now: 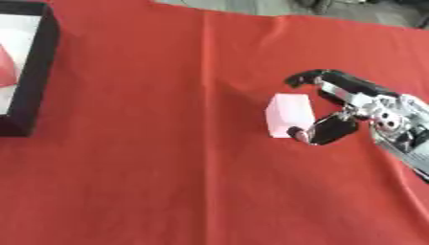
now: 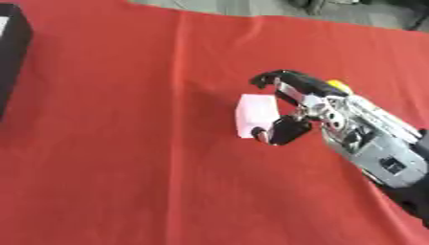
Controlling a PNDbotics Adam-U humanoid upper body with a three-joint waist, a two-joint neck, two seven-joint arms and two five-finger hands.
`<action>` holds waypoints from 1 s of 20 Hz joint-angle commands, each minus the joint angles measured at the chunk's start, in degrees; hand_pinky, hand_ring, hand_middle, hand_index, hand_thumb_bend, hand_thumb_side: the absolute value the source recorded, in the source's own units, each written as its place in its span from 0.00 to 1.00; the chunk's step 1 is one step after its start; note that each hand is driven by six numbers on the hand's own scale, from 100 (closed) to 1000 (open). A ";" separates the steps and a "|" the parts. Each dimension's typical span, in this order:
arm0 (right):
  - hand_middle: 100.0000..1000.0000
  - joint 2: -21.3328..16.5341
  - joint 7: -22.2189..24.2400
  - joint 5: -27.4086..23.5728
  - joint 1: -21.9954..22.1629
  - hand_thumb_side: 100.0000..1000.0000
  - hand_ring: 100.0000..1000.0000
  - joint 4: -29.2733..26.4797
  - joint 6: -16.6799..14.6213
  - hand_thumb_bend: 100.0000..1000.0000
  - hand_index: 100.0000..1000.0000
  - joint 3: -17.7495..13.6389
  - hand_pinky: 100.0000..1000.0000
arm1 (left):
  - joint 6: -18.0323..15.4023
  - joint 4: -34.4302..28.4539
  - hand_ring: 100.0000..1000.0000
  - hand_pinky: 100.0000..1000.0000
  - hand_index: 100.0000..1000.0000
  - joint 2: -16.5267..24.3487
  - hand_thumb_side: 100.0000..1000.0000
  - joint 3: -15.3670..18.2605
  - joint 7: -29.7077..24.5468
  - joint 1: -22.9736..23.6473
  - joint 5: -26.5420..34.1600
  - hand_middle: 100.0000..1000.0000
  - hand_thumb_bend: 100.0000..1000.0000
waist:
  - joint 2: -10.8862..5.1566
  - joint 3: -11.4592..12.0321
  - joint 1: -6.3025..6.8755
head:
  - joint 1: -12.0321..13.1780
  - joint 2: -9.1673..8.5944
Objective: Pick up the objects with one hand, pass them to the other hand, and then place them into the box on the other side of the table.
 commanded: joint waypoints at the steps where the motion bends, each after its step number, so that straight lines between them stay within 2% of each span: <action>1: 0.85 -1.91 0.55 0.81 -0.21 0.00 0.97 -0.53 0.34 0.32 0.92 -0.48 0.97 | -0.04 -0.84 0.74 0.70 0.74 0.81 0.60 0.42 -0.25 -0.85 -0.51 0.75 0.00 | -0.83 0.20 0.51 | -0.30 -1.03; 20: 0.83 -1.08 -0.20 2.54 1.31 0.00 0.96 -0.53 4.35 0.28 0.90 -0.89 0.97 | -0.22 -0.84 0.73 0.71 0.73 0.43 0.61 0.14 -0.69 -0.48 -1.33 0.74 0.00 | 0.18 0.96 0.23 | -0.68 -1.90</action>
